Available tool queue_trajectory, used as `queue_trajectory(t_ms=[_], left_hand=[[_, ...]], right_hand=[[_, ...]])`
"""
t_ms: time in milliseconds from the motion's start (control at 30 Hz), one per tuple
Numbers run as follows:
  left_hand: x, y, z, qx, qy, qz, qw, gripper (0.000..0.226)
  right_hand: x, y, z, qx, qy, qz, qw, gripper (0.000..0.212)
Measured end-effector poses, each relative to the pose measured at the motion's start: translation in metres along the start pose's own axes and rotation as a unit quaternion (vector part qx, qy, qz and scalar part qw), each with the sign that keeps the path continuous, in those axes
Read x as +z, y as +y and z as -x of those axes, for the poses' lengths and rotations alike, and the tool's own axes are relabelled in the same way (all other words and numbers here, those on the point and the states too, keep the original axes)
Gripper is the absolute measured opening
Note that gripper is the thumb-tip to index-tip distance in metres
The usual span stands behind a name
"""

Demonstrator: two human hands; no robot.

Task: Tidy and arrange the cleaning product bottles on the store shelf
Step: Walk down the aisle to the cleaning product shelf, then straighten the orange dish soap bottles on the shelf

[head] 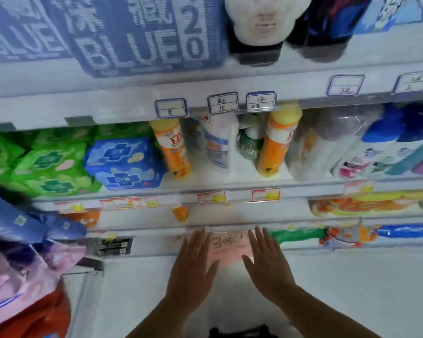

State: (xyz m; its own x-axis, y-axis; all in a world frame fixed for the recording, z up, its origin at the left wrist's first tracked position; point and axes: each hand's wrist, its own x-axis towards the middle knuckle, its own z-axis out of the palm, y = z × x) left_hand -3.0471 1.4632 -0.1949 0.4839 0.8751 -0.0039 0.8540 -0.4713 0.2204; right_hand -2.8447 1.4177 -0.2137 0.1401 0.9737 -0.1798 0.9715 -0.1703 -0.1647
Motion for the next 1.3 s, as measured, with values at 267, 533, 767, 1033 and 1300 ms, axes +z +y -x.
queue_trajectory(t_ms=[267,533,767,1033,1300], left_hand=[[0.12,-0.04,-0.059,0.042,0.047,0.001,0.998,0.059],[0.216,-0.074,-0.125,0.029,0.115,-0.029,0.992,0.061],[0.249,-0.089,-0.13,0.063,0.175,-0.036,0.982,0.057],[0.224,-0.068,-0.095,0.029,0.153,-0.038,0.987,0.062],[0.182,-0.035,-0.081,0.035,0.236,-0.008,0.971,0.08]], right_hand=[[0.09,0.034,-0.073,-0.026,0.085,0.031,0.996,0.062],[0.174,0.061,-0.151,-0.017,0.162,0.038,0.986,0.068],[0.202,0.063,-0.16,-0.013,0.208,0.062,0.976,0.063],[0.19,0.066,-0.13,-0.014,0.222,0.037,0.974,0.063],[0.153,0.071,-0.103,-0.057,0.233,-0.002,0.971,0.097]])
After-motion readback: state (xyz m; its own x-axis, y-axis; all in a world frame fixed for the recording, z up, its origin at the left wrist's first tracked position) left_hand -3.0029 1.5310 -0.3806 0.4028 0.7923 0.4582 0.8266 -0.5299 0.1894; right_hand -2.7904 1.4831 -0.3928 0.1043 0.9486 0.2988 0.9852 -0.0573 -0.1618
